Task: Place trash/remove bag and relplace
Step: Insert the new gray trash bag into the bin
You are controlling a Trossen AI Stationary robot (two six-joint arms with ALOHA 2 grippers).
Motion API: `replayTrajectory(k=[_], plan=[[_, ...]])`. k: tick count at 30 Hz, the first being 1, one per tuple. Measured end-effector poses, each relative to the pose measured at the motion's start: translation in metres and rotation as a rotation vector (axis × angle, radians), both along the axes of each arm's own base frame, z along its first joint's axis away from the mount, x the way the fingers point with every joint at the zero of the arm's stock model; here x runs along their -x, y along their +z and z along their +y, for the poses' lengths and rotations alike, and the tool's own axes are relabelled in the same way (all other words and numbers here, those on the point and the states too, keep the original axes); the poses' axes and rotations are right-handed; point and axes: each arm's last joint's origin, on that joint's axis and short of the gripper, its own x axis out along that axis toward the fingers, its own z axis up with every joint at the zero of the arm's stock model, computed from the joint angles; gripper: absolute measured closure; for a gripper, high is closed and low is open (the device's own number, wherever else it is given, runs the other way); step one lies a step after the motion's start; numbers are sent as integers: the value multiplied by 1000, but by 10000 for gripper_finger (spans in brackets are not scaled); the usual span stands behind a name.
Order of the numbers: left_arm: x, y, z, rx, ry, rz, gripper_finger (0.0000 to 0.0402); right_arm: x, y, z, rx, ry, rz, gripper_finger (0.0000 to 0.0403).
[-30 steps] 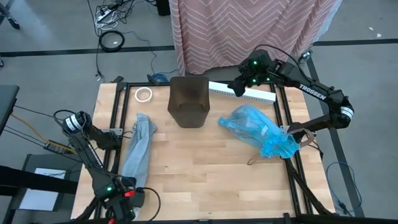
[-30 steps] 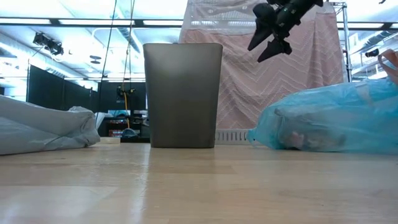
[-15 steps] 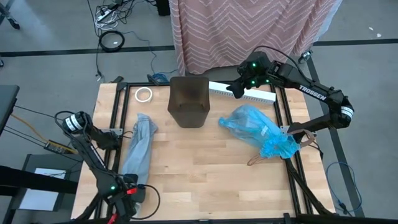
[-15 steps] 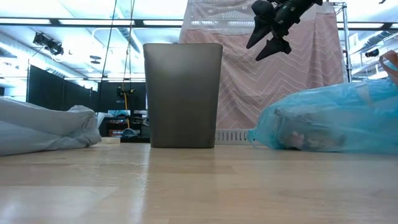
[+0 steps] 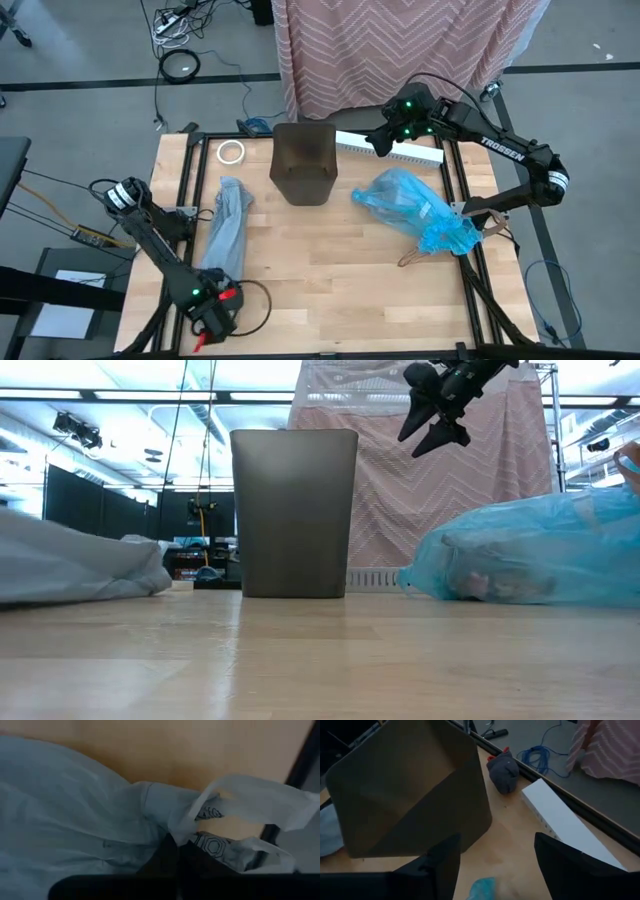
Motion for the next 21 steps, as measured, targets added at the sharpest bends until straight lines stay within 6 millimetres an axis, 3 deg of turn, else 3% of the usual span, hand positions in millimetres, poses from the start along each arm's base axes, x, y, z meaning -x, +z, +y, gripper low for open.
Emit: replayTrajectory(k=[5,11,15,21], plan=[[-31,36,22,-142,126,-107,399,0,0,-1,23,-25,12,168],[-62,95,53,-285,263,-281,400,1,0,-1,49,-8,25,166],[-74,139,77,-366,308,-394,400,1,0,-1,51,-7,24,166],[-75,209,111,-355,366,-528,401,0,0,-1,51,-7,23,167]])
